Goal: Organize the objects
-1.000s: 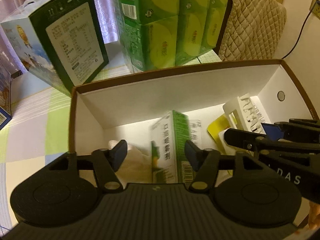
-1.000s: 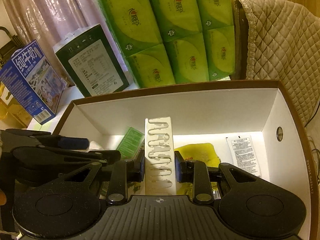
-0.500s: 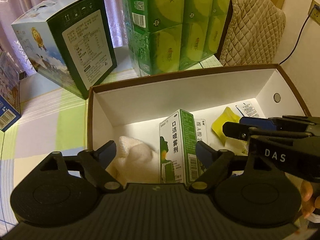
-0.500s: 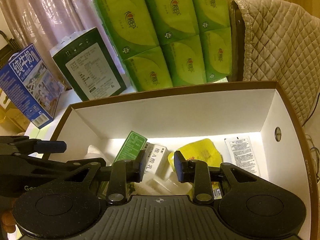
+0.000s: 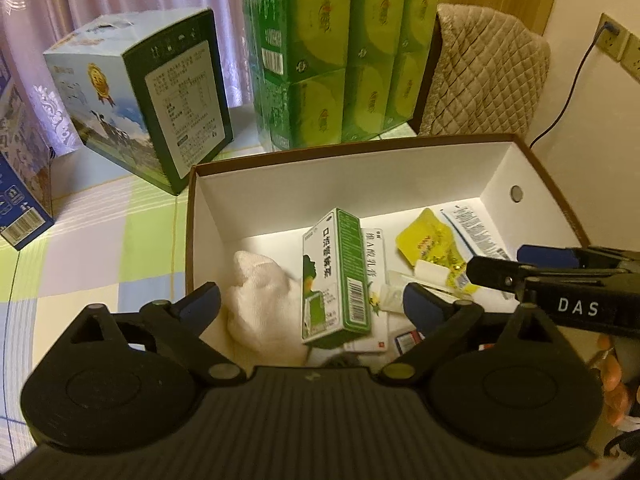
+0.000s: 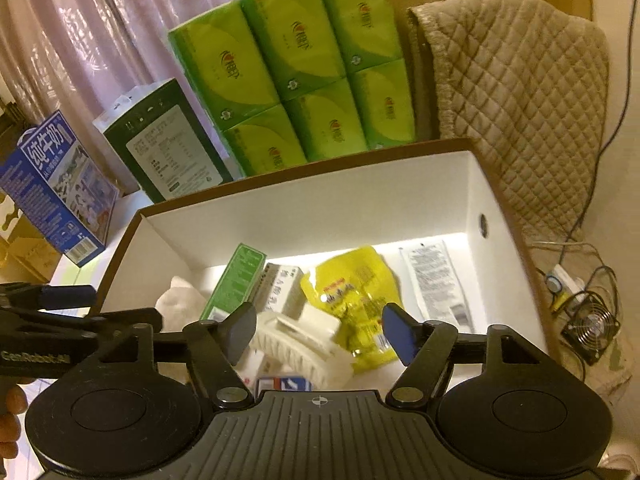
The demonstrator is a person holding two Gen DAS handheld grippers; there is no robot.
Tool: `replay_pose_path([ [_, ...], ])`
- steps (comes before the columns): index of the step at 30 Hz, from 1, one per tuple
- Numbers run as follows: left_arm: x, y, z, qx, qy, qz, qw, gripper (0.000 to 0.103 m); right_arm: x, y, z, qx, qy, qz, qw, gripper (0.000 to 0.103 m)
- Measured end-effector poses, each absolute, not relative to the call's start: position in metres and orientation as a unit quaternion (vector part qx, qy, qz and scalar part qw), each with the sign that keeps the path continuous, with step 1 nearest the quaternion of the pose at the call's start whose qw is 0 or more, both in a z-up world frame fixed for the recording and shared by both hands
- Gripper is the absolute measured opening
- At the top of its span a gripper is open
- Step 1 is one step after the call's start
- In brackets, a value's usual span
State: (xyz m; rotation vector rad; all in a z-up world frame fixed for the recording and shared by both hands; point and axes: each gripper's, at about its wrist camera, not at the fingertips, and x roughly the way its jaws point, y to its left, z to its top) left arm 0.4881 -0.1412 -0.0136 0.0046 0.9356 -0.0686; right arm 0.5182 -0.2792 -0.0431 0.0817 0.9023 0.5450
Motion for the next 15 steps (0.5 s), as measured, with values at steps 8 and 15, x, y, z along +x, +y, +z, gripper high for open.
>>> replay_pose_path([
  [8,0.441,-0.137,0.015,-0.012,0.413,-0.02,0.91,0.102,0.484,-0.288,-0.028,0.015,0.413,0.266,0.871,0.071],
  [15,0.398,-0.13,0.033,-0.013,0.39,-0.012,0.921,0.102,0.447,-0.288,-0.017,-0.002,0.403,0.276,0.872,0.071],
])
